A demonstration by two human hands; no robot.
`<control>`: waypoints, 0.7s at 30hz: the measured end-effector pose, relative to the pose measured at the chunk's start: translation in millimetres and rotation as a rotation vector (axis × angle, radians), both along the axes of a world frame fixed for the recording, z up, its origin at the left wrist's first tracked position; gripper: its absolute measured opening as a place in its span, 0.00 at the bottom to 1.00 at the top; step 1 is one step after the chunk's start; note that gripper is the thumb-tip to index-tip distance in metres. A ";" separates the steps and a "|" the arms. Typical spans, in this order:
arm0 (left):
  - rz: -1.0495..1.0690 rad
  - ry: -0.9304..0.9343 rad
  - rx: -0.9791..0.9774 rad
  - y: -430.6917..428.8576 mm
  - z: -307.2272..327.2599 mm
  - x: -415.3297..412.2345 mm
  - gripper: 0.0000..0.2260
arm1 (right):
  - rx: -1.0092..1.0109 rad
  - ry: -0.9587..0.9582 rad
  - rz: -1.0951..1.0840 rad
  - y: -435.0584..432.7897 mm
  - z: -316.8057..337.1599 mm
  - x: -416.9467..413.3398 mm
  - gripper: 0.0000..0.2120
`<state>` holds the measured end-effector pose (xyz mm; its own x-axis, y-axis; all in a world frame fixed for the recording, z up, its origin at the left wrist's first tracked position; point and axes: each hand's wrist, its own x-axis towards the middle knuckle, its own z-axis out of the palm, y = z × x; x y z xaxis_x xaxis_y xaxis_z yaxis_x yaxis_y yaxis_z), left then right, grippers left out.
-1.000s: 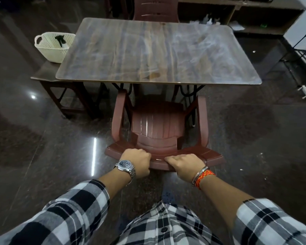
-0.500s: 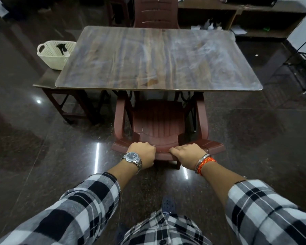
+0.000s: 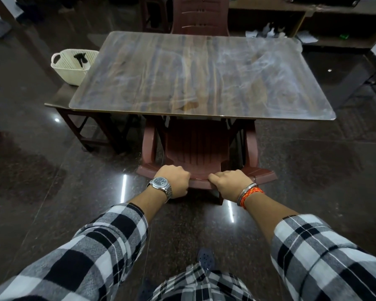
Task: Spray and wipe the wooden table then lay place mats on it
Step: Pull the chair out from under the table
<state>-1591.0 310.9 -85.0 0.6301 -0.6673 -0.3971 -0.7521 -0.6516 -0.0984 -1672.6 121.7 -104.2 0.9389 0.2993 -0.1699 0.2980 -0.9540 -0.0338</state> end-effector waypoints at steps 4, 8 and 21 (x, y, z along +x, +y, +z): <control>-0.001 0.012 0.005 0.4 -2.0 0.6 0.14 | 0.021 -0.009 -0.006 -0.2 -1.9 -1.0 0.10; 0.025 0.029 -0.010 0.5 -3.0 -2.2 0.14 | 0.021 0.021 -0.026 0.7 0.9 -2.1 0.12; 0.113 0.207 -0.173 47.1 9.3 20.0 0.15 | 0.282 -0.076 -0.106 34.4 13.3 45.3 0.26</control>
